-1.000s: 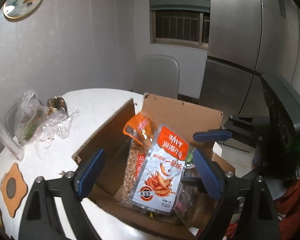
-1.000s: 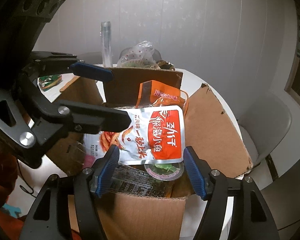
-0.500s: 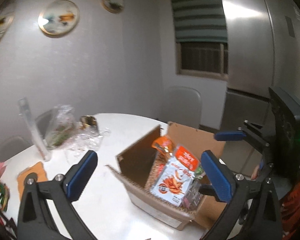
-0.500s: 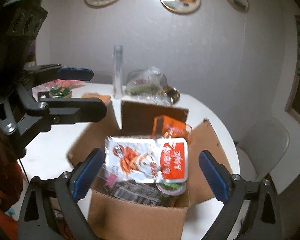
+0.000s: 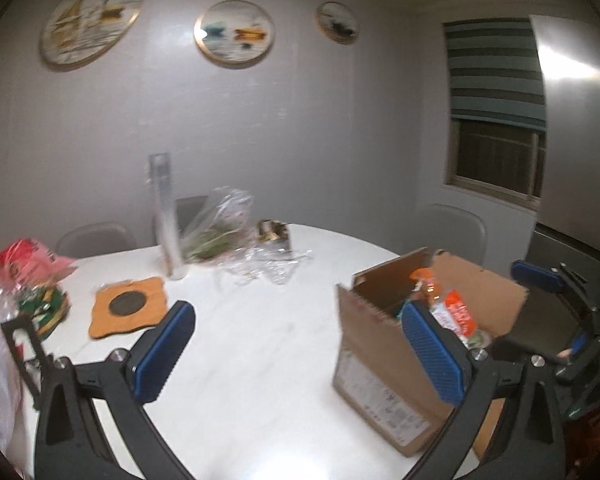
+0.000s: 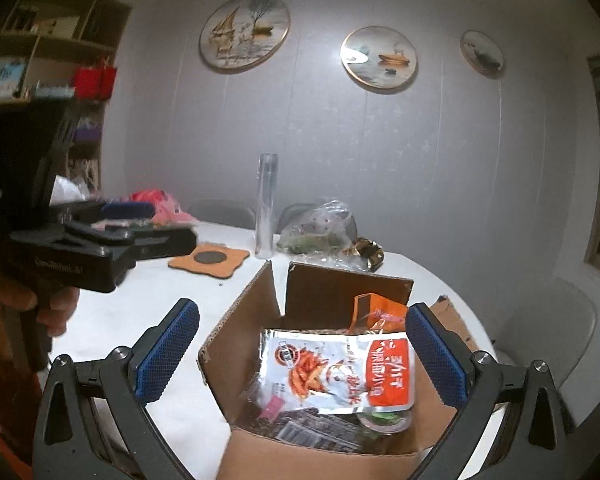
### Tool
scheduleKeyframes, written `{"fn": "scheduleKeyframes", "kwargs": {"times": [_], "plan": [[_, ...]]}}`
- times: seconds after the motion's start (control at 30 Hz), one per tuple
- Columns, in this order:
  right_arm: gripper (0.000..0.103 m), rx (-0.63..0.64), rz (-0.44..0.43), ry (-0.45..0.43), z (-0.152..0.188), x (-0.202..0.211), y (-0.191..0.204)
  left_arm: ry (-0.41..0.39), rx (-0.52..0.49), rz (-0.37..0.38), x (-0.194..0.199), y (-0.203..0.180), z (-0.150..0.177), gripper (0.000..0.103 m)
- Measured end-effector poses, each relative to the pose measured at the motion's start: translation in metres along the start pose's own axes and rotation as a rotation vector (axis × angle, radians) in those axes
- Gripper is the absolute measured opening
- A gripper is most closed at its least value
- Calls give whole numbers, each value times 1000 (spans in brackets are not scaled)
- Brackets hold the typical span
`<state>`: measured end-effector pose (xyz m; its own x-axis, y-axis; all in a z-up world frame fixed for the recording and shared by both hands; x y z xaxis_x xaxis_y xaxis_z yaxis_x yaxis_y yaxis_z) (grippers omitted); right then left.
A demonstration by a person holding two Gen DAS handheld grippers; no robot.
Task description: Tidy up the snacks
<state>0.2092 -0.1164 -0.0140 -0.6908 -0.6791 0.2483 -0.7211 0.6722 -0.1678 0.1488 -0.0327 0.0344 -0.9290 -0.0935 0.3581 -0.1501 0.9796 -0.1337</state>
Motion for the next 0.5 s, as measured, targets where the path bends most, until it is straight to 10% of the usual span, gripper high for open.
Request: {"fn": "scheduleKeyframes", "kwargs": {"times": [0.5], "plan": [[103,-56,-42,9,9,-7,-3,17,12,-52,-4,14,13,102]]}}
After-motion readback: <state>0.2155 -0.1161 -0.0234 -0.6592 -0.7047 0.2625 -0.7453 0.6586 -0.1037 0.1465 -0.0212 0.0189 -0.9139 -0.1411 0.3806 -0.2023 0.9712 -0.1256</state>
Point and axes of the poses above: each gripper's, at about its wrist camera, not at the fingertips, and x roughly against the way its jaws point, y to its left, z to its underside, the point moved 10 cm from there along -x, roughly the way its jaws point, and after that the axes turned 6 degrees about x, right-handed, at the moved point
